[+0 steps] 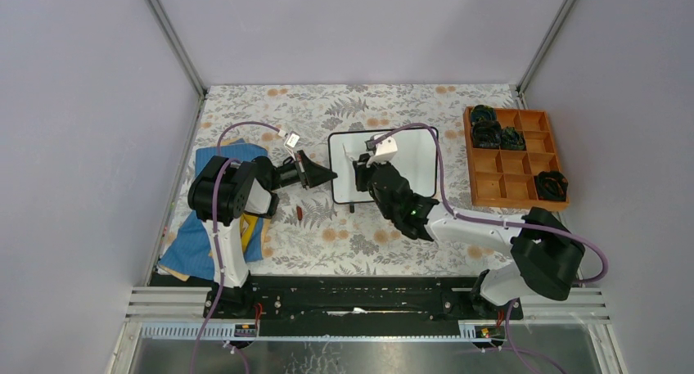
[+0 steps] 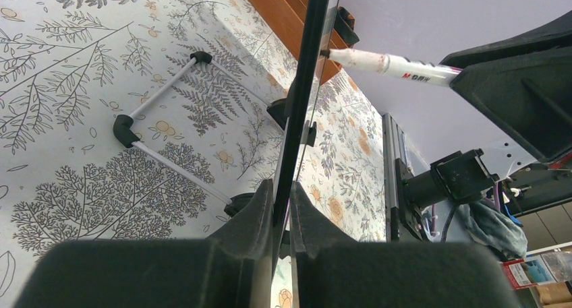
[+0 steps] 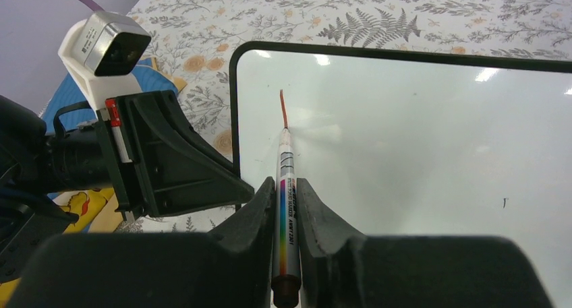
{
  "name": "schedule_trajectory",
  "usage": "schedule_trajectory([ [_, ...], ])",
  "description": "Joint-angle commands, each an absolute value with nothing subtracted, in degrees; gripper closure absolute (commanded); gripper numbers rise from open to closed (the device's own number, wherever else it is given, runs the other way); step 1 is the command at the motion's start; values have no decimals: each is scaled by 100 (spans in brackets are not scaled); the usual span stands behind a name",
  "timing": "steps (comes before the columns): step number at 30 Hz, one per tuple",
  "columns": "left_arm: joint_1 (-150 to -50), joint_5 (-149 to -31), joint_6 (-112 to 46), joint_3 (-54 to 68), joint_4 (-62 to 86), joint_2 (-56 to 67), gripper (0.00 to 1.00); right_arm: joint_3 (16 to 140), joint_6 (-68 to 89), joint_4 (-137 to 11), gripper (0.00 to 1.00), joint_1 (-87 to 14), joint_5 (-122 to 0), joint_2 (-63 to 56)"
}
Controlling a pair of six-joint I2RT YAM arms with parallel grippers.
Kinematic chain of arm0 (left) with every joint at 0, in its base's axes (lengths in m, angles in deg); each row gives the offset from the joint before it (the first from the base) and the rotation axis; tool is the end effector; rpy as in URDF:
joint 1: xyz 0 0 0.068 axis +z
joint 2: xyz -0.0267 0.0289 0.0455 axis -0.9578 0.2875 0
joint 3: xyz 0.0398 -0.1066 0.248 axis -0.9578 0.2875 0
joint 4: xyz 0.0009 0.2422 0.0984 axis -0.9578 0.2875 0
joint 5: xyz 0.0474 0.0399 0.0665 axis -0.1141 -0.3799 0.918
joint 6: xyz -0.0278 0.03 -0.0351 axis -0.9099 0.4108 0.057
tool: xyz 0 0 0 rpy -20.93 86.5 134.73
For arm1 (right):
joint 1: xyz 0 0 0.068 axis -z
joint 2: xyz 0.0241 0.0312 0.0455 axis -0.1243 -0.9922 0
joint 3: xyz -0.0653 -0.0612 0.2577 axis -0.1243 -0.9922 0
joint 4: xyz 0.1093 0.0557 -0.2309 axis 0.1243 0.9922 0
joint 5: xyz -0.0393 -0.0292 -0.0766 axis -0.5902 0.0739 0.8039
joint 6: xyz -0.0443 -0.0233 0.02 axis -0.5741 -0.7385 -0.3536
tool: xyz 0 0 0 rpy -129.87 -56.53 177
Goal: Write a sentence on the whiteboard
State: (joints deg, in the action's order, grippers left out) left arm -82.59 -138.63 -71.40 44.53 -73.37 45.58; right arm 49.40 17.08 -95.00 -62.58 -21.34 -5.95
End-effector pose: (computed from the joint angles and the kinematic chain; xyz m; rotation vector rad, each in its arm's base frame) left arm 0.3153 -0.0819 0.1302 0.3341 1.6852 -1.5022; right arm 0.2005 0.2578 0.2688 -0.1829 1.6545 0.4477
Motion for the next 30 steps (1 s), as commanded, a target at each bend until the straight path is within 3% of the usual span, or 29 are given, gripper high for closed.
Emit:
schedule_trajectory([
  [1,-8294,-13764,-7120,4484,-7697,4480,100,4833,1836,-9335,100,-6268,-2109,-394],
  [30,-8304,-13760,-7099,4503,-7693,4471,100,4639,1838,-9100,100,-6269,-1699,-28],
])
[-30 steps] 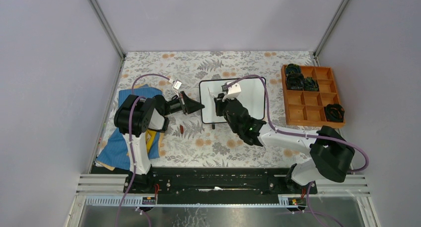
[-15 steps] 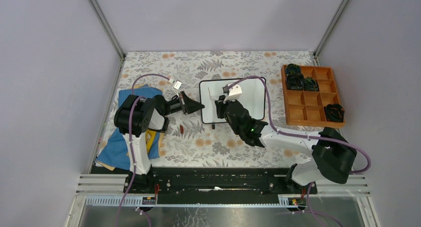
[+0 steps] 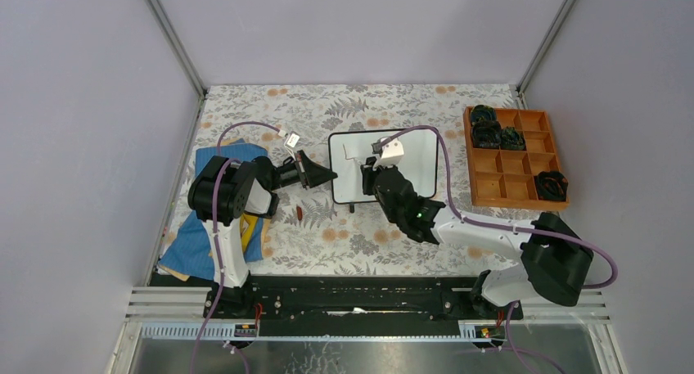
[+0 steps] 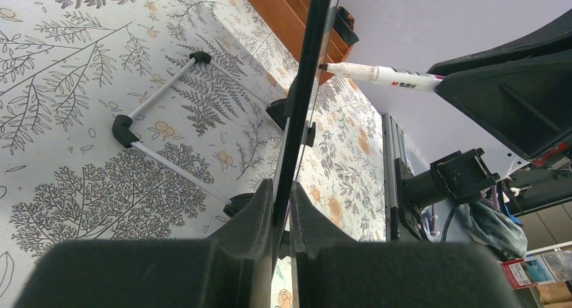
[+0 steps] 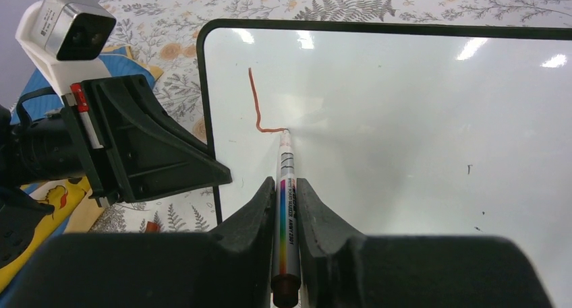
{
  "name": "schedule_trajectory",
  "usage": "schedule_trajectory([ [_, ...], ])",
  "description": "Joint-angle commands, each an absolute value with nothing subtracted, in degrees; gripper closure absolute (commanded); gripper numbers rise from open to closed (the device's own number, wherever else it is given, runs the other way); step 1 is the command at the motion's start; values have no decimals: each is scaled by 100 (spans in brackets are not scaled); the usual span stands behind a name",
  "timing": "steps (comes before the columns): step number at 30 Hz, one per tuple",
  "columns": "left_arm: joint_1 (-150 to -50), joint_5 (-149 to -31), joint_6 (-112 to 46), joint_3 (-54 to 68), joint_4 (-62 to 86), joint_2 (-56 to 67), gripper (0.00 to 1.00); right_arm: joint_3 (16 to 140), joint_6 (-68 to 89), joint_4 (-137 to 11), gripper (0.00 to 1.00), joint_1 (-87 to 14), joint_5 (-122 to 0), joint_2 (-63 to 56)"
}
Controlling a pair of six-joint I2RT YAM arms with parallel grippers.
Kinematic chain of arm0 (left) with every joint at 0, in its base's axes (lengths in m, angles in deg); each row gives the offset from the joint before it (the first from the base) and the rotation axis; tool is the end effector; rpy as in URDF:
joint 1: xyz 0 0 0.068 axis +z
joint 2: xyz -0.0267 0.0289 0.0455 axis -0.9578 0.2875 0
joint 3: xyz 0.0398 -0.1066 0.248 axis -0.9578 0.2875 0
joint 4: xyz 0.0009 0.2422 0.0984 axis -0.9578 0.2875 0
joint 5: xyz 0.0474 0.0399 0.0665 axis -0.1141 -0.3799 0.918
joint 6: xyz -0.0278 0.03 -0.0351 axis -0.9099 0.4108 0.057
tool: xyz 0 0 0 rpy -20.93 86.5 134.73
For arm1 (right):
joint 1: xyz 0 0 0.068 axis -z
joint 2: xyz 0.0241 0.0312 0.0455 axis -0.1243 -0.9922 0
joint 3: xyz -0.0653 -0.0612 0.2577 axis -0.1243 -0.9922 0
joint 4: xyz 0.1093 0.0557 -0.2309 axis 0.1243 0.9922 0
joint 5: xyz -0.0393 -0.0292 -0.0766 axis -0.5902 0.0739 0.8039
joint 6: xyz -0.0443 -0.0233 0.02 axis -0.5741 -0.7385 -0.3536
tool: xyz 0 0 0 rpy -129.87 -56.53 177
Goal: Write a sentence on the whiteboard
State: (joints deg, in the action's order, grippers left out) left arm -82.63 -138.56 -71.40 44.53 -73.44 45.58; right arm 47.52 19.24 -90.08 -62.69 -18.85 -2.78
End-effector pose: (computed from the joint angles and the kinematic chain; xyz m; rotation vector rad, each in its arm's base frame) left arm 0.3153 -0.0821 0.1303 0.3343 1.6840 -1.5016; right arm 0.1932 0.2460 0.2656 -0.1512 1.7050 0.4037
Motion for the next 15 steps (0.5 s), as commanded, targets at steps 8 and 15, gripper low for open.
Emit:
schedule_trajectory([
  [8,-8307,-13761,-7095,4501,-7688,4478,100,4584,1834,-9379,100,-6263,-1908,238],
  [15,-8313,-13761,-7086,4501,-7688,4469,100,4806,1820,-9459,100,-6265,-1867,197],
])
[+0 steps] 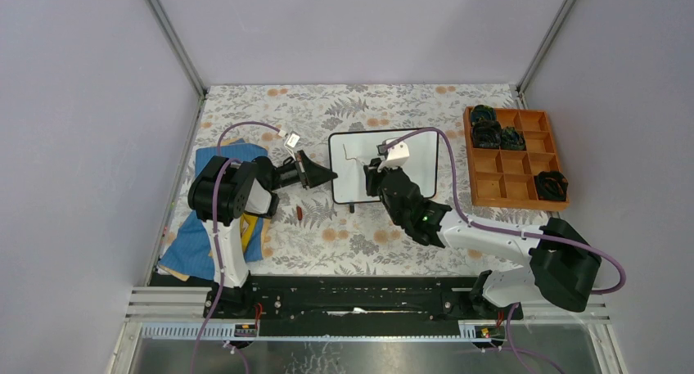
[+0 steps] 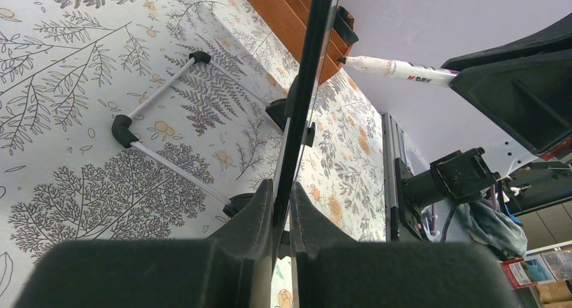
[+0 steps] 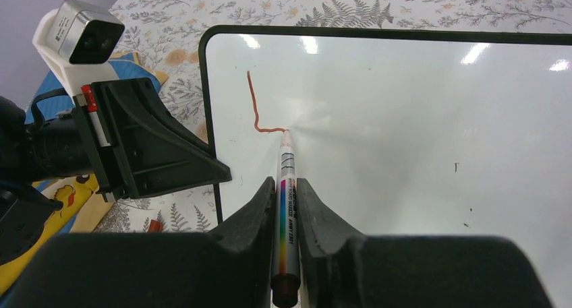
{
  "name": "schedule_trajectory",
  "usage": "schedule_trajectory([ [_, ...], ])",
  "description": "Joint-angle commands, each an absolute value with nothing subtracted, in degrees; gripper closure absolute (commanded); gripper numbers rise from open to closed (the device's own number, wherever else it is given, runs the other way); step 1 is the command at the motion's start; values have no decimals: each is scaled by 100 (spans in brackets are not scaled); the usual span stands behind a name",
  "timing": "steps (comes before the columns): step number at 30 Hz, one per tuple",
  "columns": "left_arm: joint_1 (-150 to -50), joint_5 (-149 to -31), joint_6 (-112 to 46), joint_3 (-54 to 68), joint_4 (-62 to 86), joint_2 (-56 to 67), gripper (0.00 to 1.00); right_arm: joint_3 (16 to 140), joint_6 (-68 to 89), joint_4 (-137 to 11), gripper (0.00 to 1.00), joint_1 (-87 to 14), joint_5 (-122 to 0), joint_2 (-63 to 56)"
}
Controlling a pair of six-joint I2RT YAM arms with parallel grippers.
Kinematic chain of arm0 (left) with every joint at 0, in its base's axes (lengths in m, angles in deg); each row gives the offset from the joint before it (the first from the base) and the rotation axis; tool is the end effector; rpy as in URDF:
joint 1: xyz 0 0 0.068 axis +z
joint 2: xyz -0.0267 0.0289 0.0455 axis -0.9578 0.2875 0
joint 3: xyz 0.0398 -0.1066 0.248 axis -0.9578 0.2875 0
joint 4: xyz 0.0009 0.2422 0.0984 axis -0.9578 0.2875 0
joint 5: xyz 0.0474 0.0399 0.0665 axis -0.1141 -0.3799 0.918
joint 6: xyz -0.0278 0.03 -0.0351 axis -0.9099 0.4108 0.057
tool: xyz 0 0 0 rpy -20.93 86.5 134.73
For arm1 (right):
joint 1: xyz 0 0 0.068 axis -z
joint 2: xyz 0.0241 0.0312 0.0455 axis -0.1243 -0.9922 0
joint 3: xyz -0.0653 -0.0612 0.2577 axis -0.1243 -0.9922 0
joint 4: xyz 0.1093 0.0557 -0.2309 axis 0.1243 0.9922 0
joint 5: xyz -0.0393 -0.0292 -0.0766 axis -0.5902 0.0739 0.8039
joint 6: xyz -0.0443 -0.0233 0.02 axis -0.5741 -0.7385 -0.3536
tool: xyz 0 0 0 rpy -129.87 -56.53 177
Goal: Write a sentence on the whiteboard
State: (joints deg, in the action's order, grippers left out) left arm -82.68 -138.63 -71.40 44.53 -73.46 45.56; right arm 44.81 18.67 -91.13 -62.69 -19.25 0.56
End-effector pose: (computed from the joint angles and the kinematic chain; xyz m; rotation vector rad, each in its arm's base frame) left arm 0.3152 -0.0824 0.1305 0.3367 1.6836 -1.5029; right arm 0.1854 0.2349 0.2681 -0.1503 1.6823 0.4201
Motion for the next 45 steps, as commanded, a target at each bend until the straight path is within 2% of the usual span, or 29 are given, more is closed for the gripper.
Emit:
schedule_trajectory([
  [1,-8309,-13765,-7084,4507,-7688,4468,100,4850,1805,-9466,100,-6267,-1862,178],
  [25,-8339,-13773,-7060,4517,-7679,4444,100,5154,1755,-9078,100,-6226,-1460,-165],
  [45,-8340,-13771,-7053,4515,-7672,4442,100,5149,1799,-8760,100,-6222,-1677,-293],
])
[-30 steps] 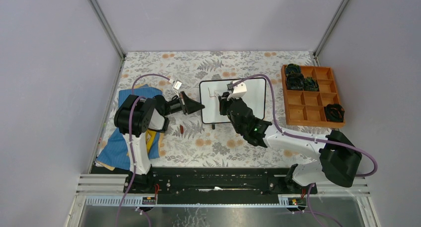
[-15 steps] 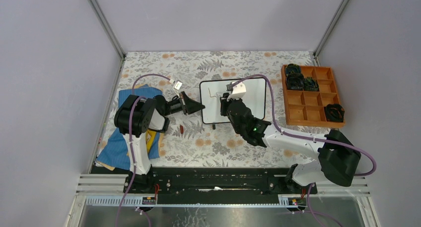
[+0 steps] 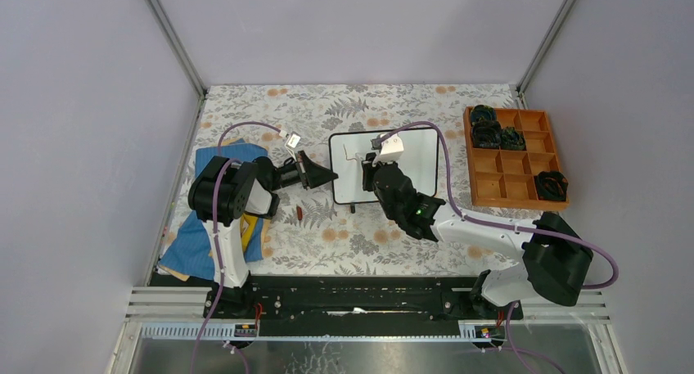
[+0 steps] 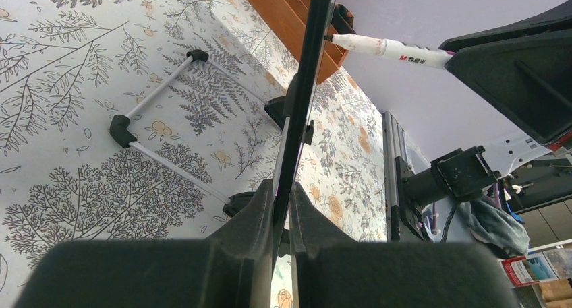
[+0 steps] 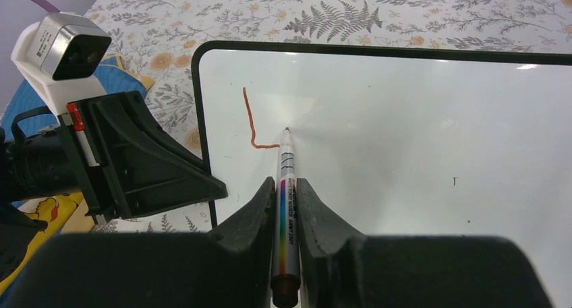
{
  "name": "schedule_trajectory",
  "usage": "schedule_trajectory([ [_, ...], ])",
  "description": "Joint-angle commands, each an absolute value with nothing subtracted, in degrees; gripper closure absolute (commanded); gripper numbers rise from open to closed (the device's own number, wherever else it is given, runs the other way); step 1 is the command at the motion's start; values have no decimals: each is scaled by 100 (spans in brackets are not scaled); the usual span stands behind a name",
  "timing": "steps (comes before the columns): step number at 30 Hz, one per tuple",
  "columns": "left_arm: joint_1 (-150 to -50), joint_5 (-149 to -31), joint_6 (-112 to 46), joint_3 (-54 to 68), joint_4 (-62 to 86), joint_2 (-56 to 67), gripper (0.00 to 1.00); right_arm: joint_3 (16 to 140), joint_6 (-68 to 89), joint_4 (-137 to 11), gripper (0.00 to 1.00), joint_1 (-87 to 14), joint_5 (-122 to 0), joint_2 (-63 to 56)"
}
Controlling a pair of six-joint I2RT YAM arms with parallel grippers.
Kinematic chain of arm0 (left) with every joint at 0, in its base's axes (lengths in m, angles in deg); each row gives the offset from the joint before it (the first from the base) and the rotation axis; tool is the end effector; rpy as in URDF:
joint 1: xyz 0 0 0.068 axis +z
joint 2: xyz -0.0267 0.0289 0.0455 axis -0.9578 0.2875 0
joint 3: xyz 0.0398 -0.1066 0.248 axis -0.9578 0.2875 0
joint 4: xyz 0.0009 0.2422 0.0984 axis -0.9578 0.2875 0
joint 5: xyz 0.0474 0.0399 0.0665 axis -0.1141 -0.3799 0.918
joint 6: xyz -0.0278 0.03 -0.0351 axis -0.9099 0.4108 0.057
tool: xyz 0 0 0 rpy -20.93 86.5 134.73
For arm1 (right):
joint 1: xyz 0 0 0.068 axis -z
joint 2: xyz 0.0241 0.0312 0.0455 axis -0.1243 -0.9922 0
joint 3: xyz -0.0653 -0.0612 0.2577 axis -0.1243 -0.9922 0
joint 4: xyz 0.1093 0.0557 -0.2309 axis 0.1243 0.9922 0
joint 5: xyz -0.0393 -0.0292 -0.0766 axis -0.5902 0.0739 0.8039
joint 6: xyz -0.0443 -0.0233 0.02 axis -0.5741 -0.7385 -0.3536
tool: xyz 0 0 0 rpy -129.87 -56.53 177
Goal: Write a sentence on the whiteboard
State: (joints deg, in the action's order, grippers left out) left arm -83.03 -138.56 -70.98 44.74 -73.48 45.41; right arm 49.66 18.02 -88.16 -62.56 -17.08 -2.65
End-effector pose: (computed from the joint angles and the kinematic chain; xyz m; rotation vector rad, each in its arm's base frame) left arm 0.3139 -0.0842 0.1306 0.3463 1.6815 -1.5014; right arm 0.1958 0.2469 0.2756 -0.1406 1.6951 0.3645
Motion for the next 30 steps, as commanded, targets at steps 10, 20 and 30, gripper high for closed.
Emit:
schedule_trajectory([
  [10,-8340,-13773,-7051,4515,-7671,4462,100,5097,1788,-8469,100,-6225,-1589,-258],
  [20,-8348,-13782,-7040,4519,-7672,4449,100,5036,1778,-8348,100,-6185,-1301,-131],
  [30,-8366,-13790,-7020,4528,-7670,4452,100,5125,1687,-8360,100,-6138,-1118,-100],
])
